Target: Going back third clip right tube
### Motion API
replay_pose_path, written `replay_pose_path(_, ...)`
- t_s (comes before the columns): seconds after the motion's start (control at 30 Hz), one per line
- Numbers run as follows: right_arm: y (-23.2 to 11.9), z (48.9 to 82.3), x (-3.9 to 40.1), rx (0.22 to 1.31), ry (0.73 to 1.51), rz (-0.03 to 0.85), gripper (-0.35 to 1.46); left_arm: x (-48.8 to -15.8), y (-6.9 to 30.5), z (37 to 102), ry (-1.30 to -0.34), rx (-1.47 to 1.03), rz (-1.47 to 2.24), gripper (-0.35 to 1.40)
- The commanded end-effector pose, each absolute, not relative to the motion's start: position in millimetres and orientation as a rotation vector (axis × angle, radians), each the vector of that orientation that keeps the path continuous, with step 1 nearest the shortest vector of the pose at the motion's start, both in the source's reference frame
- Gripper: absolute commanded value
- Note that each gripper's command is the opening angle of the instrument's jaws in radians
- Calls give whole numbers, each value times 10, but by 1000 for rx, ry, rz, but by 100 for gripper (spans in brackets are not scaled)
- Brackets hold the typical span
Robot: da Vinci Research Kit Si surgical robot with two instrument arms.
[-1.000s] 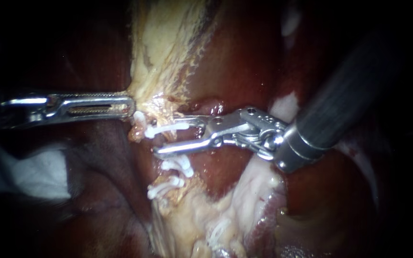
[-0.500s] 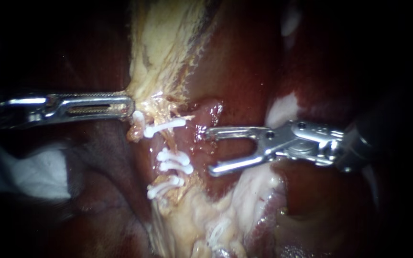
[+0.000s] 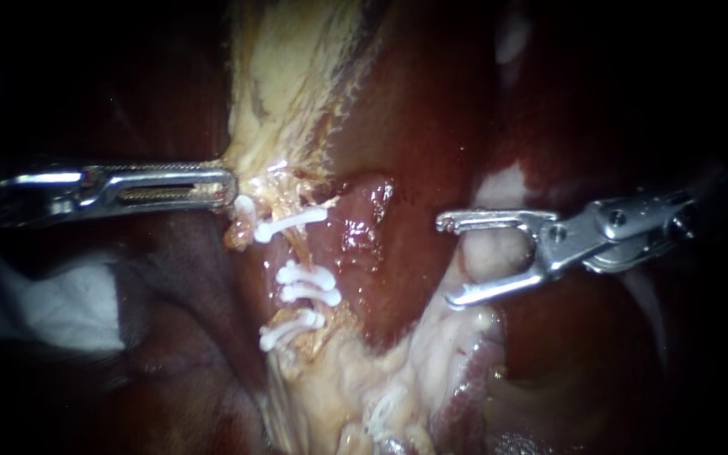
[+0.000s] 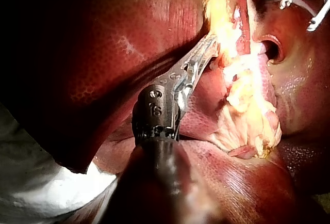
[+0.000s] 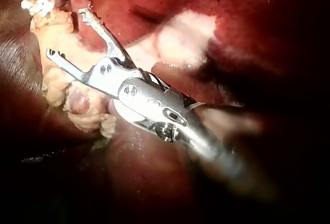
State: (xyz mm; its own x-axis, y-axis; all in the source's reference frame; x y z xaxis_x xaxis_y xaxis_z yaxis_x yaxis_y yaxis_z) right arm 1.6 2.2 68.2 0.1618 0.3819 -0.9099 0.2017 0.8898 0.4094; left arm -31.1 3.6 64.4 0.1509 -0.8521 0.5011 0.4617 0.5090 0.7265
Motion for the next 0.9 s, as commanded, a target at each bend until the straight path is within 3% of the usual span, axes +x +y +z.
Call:
replay_pose_path(0.03, 23, 681, 15, 501, 1420, 136, 60, -313, 34, 646, -1037, 454, -992, -35)
replay_pose_path(0.9, 18, 671, 11, 496, 1427, 126, 60, -389, 29, 691, -1026, 445, -984, -35)
